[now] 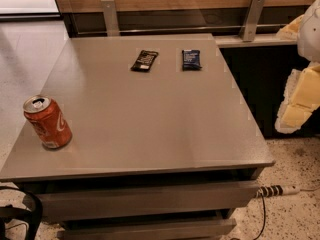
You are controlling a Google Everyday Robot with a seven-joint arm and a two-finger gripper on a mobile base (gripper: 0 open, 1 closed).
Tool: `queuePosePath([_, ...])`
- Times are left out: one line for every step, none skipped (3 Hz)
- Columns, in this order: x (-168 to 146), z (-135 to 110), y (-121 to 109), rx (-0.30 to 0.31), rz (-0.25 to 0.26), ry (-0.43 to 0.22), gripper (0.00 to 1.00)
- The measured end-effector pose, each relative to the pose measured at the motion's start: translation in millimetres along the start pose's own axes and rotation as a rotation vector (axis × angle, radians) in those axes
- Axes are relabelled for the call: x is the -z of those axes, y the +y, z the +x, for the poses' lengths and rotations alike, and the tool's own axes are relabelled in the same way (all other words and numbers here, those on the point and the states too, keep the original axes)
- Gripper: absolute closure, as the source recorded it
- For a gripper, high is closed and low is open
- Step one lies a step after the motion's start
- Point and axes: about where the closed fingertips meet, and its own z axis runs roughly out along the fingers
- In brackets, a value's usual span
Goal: Move rxbar chocolate near coke can
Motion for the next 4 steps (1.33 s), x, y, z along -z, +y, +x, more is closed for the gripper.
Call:
queuePosePath([0, 0, 0, 0.000, 0.000, 0.000, 0.00])
queuePosePath([-4, -6, -14, -0.013, 0.018, -0.030, 0.00])
queuePosePath([-17, -21, -43, -0.093, 0.058, -0.116, 0.00])
queuePosePath([-30, -40, -62, -0.220, 0.110, -0.242, 0.00])
